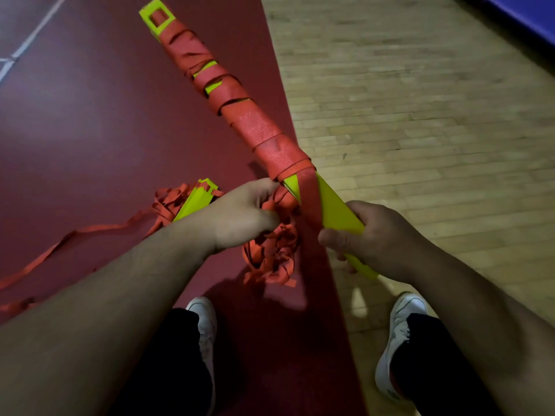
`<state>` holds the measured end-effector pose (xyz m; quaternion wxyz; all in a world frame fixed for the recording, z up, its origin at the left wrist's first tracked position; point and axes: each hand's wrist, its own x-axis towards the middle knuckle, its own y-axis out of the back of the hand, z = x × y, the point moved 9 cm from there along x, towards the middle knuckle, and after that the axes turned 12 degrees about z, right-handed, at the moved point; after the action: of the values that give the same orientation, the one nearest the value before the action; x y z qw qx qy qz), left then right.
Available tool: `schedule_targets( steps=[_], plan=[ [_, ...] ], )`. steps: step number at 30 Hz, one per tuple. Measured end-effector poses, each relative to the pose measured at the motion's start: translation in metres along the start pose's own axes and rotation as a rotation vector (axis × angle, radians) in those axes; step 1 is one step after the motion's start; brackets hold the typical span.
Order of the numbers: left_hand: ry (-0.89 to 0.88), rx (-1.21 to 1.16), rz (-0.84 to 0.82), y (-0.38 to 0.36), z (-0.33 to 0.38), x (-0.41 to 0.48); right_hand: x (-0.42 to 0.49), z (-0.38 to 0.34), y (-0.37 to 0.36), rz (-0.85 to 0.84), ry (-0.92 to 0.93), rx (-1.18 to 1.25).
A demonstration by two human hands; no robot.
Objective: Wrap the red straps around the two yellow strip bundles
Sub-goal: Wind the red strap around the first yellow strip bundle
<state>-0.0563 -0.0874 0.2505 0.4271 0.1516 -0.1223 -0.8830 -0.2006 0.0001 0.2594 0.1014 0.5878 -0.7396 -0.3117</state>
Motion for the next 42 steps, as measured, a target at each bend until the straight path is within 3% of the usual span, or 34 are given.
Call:
schedule_targets(
  steps=[5,9,12,14,18,21,24,27,29,31,36,42],
  plan=[
    [0.08,-0.186,0.054,0.0,-0.001,0.0,0.006,0.001,0.0,-0.029,0.027,-0.02],
    [0.178,-0.16,0.196,0.001,-0.005,-0.002,0.009,-0.001,0.003,-0.043,0.05,-0.051],
    [0.32,-0.314,0.368,0.008,-0.012,0.001,0.011,-0.007,0.005,0.112,0.15,-0.175],
    [0.374,-0.341,0.386,0.013,-0.015,0.001,0.01,-0.011,0.004,0.202,0.22,-0.301],
    [0.282,-0.226,0.36,0.016,-0.005,-0.002,0.009,-0.006,-0.003,0.158,0.187,-0.446],
    [0.111,-0.208,0.283,0.004,0.016,-0.005,0.008,-0.001,-0.009,0.006,0.07,-0.324],
    [-0.04,-0.134,0.204,-0.014,0.025,-0.006,0.008,-0.003,-0.023,-0.045,0.072,-0.228],
    [-0.192,-0.01,0.214,-0.011,0.032,-0.006,0.006,-0.005,-0.026,0.031,0.07,-0.133],
    [-0.26,-0.045,0.105,-0.009,0.036,-0.006,0.007,-0.01,-0.012,0.134,0.101,-0.058],
    [-0.231,0.001,-0.002,-0.005,0.024,-0.002,0.007,-0.011,-0.003,0.143,0.112,0.016],
    [-0.12,0.326,-0.082,0.0,-0.018,0.005,0.008,-0.006,0.0,0.16,0.072,0.138],
    [-0.124,0.112,0.023,0.008,-0.014,0.007,0.015,0.002,0.013,0.252,0.005,0.332]
  ],
)
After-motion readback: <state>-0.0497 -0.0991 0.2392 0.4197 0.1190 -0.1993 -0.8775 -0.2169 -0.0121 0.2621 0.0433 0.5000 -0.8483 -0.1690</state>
